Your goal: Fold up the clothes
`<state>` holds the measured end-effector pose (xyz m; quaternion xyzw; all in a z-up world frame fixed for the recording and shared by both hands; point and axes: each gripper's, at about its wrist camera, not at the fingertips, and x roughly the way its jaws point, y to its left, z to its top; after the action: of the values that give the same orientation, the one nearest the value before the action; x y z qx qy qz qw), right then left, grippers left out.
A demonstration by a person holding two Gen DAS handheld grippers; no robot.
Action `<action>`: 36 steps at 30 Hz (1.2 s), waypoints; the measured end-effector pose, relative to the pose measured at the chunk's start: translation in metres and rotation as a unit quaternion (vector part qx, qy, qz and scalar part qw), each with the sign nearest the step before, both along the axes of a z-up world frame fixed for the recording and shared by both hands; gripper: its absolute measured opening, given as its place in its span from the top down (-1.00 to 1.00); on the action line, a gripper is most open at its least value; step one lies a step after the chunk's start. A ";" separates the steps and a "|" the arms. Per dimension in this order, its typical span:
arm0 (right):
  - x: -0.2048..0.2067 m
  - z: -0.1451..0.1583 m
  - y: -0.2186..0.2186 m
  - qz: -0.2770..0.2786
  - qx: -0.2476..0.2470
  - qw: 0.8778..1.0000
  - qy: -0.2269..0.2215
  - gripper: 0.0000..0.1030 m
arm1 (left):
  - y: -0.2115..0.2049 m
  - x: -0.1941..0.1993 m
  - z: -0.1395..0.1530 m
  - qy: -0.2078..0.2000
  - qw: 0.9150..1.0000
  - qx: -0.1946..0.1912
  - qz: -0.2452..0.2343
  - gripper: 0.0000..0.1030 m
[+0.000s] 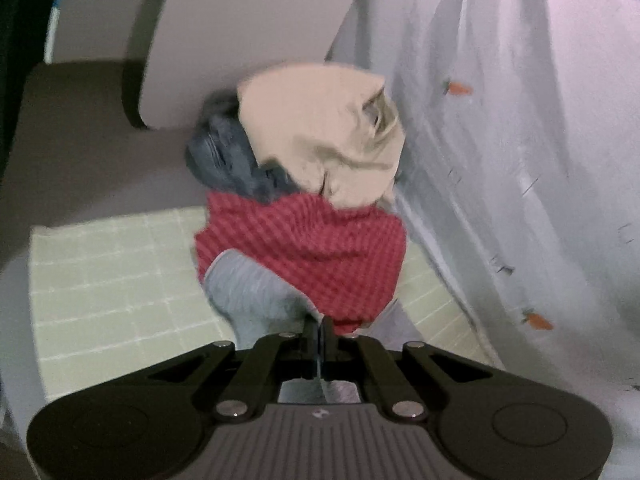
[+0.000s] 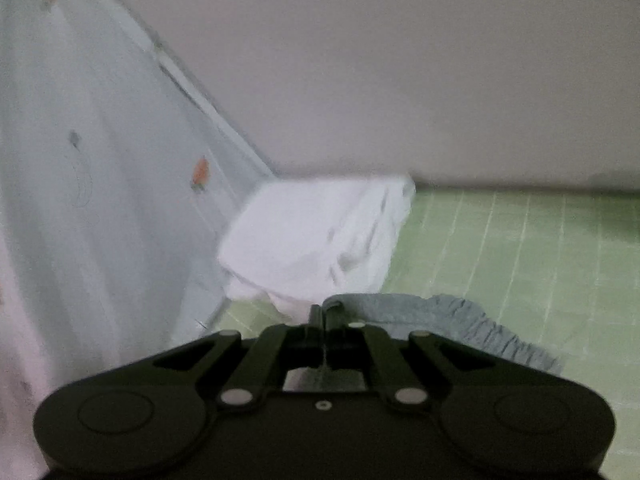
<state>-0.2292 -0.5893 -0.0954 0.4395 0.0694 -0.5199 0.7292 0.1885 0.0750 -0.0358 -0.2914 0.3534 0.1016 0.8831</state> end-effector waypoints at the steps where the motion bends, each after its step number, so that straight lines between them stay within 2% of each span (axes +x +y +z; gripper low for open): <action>1: 0.010 -0.007 -0.006 -0.002 0.010 1.000 0.003 0.98 | -0.004 0.012 -0.004 0.006 1.000 0.000 -0.006 0.99; 6: 0.047 -0.019 -0.035 -0.017 0.036 0.999 0.017 0.98 | -0.034 0.084 -0.014 0.024 0.998 0.020 -0.049 0.99; 10: 0.083 -0.021 -0.067 -0.009 0.027 0.999 0.039 0.98 | -0.073 0.161 -0.018 -0.001 0.994 0.014 -0.104 0.95; 12: 0.098 -0.022 -0.081 -0.005 0.027 0.999 0.042 0.97 | -0.099 0.194 -0.023 -0.020 0.992 0.044 -0.119 0.77; 13: 0.106 -0.023 -0.089 -0.003 0.026 0.999 0.044 0.91 | -0.113 0.205 -0.026 -0.025 0.989 0.074 -0.124 0.53; 14: 0.113 -0.024 -0.095 -0.002 0.026 0.998 0.048 0.84 | -0.123 0.212 -0.028 -0.022 0.987 0.097 -0.128 0.42; 15: 0.118 -0.024 -0.096 -0.007 0.027 0.998 0.062 0.60 | -0.127 0.212 -0.030 -0.021 0.986 0.102 -0.129 0.24; 16: 0.121 -0.023 -0.095 -0.012 0.027 0.997 0.073 0.12 | -0.128 0.210 -0.033 -0.023 0.987 0.098 -0.128 0.09; 18: 0.115 -0.021 -0.082 -0.020 0.011 0.996 0.082 -0.21 | -0.120 0.197 -0.041 -0.017 0.989 0.079 -0.121 -0.13; 20: 0.105 -0.020 -0.064 -0.023 -0.002 0.994 0.103 -0.29 | -0.107 0.178 -0.054 0.004 0.992 0.069 -0.104 -0.15; 21: 0.097 -0.023 -0.055 -0.027 0.001 0.993 0.118 -0.41 | -0.099 0.167 -0.062 0.019 0.993 0.065 -0.092 -0.18; 22: 0.086 -0.028 -0.044 -0.036 0.008 0.991 0.130 -0.45 | -0.091 0.155 -0.070 0.034 0.995 0.056 -0.079 -0.19; 25: 0.049 -0.049 -0.015 -0.072 0.055 0.987 0.135 -0.51 | -0.066 0.120 -0.095 0.077 0.996 0.013 -0.044 -0.29; 28: 0.019 -0.071 0.012 -0.113 0.101 0.980 0.128 -0.55 | -0.057 0.097 -0.114 0.106 0.994 -0.005 -0.023 -0.31; 30: 0.000 -0.086 0.029 -0.138 0.132 0.974 0.122 -0.57 | -0.058 0.092 -0.121 0.114 0.993 -0.009 -0.019 -0.35; 32: -0.007 -0.099 0.039 -0.141 0.157 0.972 0.103 -0.57 | -0.062 0.090 -0.127 0.115 0.993 -0.009 -0.018 -0.45; 33: -0.008 -0.103 0.043 -0.140 0.162 0.972 0.096 -0.59 | -0.066 0.092 -0.128 0.110 0.994 -0.004 -0.024 -0.49; 36: 0.003 -0.104 0.043 -0.123 0.147 0.975 0.113 -0.67 | -0.079 0.100 -0.129 0.101 0.994 0.015 -0.039 -0.49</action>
<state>-0.2266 -0.5461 -0.1997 0.4853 0.1724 -0.6365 0.5742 0.2883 -0.0038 -0.1645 -0.2522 0.4504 0.1012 0.8505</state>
